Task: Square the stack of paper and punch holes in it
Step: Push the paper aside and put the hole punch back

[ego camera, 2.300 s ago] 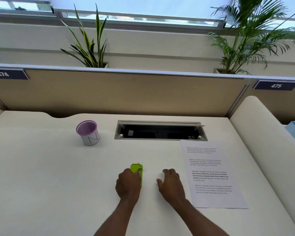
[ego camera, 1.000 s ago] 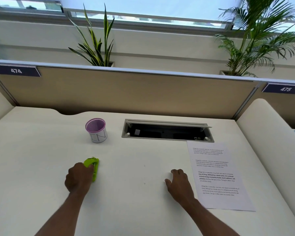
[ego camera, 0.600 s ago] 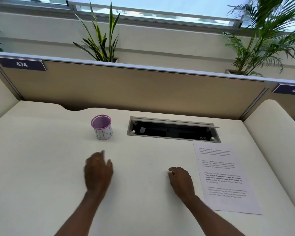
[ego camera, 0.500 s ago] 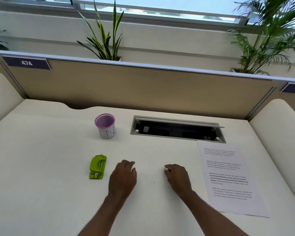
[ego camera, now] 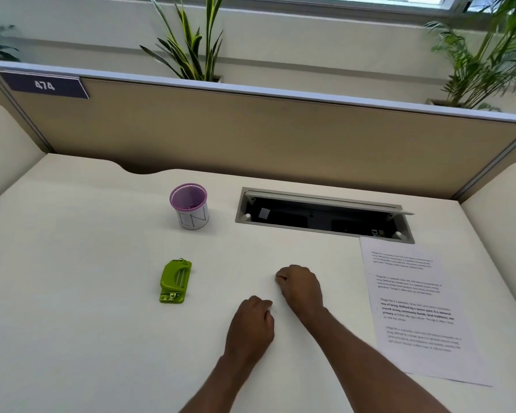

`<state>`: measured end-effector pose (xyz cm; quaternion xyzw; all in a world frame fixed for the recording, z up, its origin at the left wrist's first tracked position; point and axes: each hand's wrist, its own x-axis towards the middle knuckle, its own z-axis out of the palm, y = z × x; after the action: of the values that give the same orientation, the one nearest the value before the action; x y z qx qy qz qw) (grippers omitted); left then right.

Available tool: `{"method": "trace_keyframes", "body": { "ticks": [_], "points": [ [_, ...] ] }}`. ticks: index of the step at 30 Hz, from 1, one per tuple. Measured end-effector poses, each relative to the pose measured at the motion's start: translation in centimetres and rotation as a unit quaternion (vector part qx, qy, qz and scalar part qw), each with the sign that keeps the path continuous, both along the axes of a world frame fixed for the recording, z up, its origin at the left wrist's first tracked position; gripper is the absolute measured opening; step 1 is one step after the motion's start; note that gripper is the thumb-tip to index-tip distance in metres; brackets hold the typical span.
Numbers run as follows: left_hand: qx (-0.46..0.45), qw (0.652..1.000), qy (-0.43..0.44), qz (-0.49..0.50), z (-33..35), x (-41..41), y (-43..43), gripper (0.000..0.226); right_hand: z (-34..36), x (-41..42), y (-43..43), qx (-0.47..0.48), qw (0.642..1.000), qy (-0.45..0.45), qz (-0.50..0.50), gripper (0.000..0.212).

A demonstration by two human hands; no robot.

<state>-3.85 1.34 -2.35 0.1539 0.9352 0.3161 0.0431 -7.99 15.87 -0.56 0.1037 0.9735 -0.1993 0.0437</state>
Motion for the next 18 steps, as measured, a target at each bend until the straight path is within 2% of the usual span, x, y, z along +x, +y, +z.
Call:
{"method": "trace_keyframes", "body": {
  "ticks": [3, 8, 13, 18],
  "points": [
    [0.01, 1.0, -0.001, 0.008, 0.0, 0.0, 0.2, 0.032, -0.1, -0.3, 0.0, 0.042, 0.999, 0.005, 0.027, 0.03],
    [0.003, 1.0, -0.014, 0.001, 0.3, -0.1, 0.2, 0.032, -0.2, -0.5, -0.1, 0.094, 0.993, -0.005, 0.065, 0.024],
    [-0.045, 0.998, -0.048, -0.015, 0.7, -0.5, 0.6, 0.03, 0.0, 0.5, 0.2, 0.101, 0.993, -0.041, 0.04, 0.017],
    [-0.112, 0.993, -0.031, -0.03, 1.2, -0.7, 1.4, 0.034, 0.1, 2.6, 1.5, 0.097, 0.994, -0.046, 0.004, 0.014]
  ]
}}
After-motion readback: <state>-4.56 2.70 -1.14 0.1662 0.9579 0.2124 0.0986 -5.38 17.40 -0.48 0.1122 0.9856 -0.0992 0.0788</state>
